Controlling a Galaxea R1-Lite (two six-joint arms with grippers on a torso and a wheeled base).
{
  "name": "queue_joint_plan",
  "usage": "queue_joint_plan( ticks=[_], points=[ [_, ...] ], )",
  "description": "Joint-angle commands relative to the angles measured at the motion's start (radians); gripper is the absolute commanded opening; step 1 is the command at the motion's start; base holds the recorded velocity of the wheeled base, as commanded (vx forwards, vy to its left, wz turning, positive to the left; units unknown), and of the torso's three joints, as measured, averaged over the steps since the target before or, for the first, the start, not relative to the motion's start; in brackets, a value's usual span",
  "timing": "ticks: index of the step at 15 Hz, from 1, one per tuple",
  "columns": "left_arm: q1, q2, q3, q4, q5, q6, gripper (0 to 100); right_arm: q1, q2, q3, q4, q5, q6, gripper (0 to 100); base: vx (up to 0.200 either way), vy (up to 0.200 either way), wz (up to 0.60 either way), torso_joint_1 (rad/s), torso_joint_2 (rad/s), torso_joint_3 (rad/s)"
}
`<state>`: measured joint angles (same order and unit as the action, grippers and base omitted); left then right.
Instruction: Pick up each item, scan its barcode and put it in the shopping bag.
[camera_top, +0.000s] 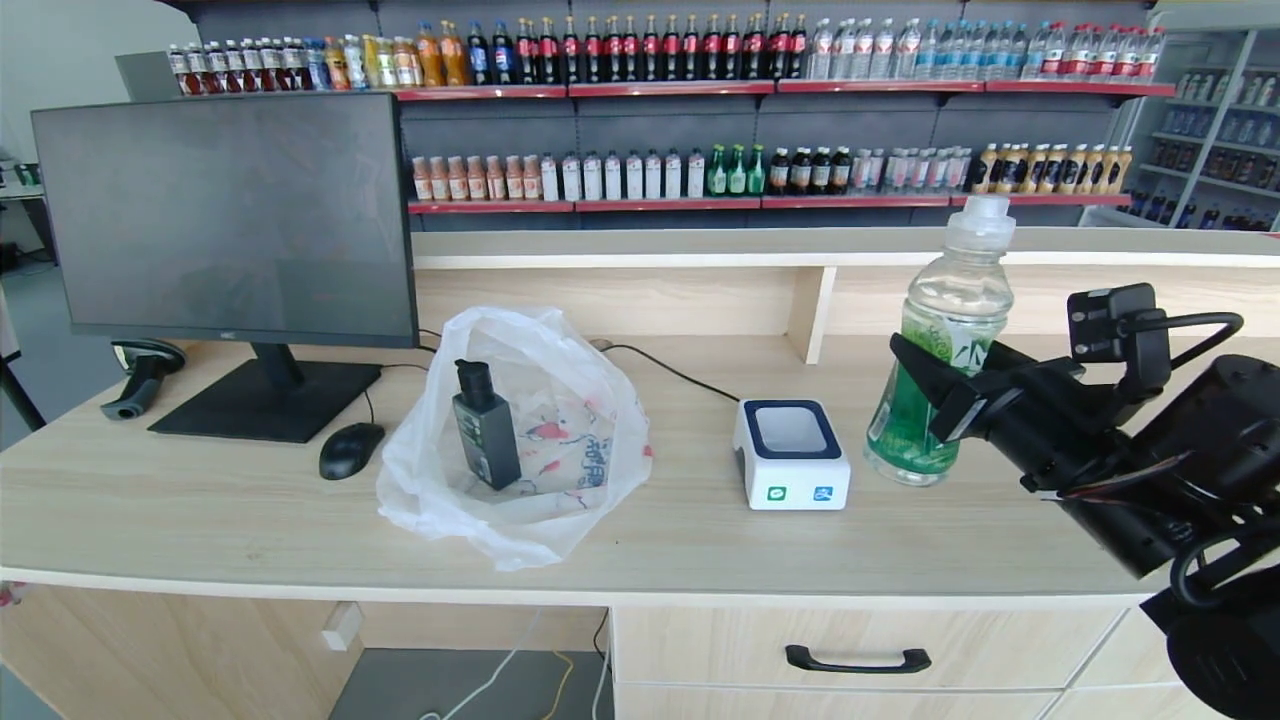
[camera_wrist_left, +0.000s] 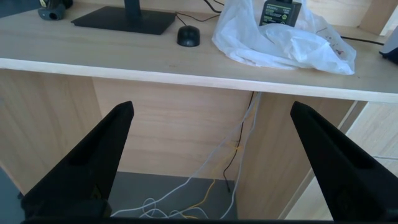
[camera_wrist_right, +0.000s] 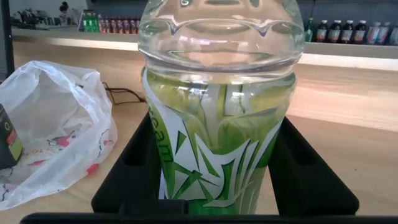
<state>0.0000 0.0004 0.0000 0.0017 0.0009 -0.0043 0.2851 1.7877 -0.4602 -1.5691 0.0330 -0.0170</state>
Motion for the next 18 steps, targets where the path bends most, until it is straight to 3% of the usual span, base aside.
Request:
queue_joint_plan(
  ticks=[1, 10, 18],
  points=[
    [0.0, 0.0, 0.0, 0.0, -0.001, 0.0, 100, 0.0, 0.013, 0.012, -0.002, 0.001, -0.001, 0, 0.0, 0.0, 0.0, 0.0, 0.0, 0.0],
    [0.0, 0.0, 0.0, 0.0, -0.001, 0.001, 100, 0.0, -0.008, 0.017, -0.002, 0.001, 0.008, 0, 0.0, 0.2, 0.0, 0.003, 0.0, 0.0],
    [0.0, 0.0, 0.0, 0.0, -0.001, 0.001, 100, 0.0, -0.008, 0.008, -0.002, 0.002, 0.014, 0, 0.0, 0.0, 0.0, 0.0, 0.0, 0.0]
  ],
)
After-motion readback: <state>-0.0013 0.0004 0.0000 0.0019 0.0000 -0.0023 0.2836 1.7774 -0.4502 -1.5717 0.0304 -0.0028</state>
